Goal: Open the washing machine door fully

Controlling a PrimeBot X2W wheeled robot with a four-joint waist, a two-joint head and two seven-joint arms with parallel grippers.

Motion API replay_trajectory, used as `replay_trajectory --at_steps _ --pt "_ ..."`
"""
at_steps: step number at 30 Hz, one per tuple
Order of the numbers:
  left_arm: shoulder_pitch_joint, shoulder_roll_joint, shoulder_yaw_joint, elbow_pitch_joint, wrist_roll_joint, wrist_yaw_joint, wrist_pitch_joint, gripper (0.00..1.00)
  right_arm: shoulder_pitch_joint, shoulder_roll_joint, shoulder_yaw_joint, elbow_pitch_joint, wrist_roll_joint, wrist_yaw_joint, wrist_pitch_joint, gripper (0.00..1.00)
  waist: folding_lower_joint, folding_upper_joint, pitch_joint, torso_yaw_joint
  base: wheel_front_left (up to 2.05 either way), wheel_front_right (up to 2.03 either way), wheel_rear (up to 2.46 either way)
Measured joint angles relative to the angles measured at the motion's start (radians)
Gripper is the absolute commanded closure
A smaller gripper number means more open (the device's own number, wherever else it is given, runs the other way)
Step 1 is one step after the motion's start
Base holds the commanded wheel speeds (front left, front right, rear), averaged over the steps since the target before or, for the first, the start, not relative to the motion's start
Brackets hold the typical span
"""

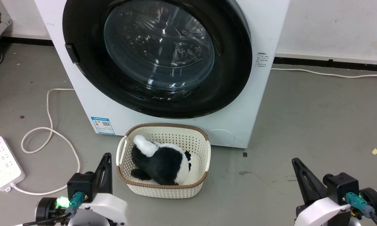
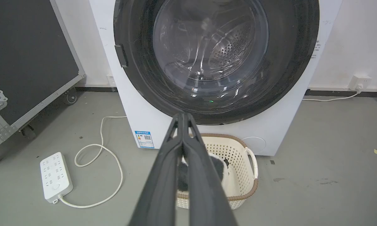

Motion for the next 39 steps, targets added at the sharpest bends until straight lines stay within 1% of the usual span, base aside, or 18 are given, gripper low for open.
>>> replay_trajectory --at_steps 30,31,39 --pt "0.0 0.0 0.0 0.0 0.0 0.0 0.0 1.0 0.0 0.0 0.0 0.0 0.0 0.0 0.0 1.0 0.0 0.0 0.0 0.0 0.0 0.0 0.0" --pt "0.0 0.0 0.0 0.0 0.0 0.0 0.0 0.0 0.0 0.0 0.0 0.0 0.0 0.0 0.0 0.0 0.0 0.0 0.0 0.0 0.0 0.0 0.0" --pt "0.0 0.0 -0.002 0.001 -0.002 0.002 -0.001 0.0 0.001 0.0 0.0 -0.001 0.002 0.0 -0.001 0.0 0.0 0.0 0.0 0.0 0.0 0.0 0.0"
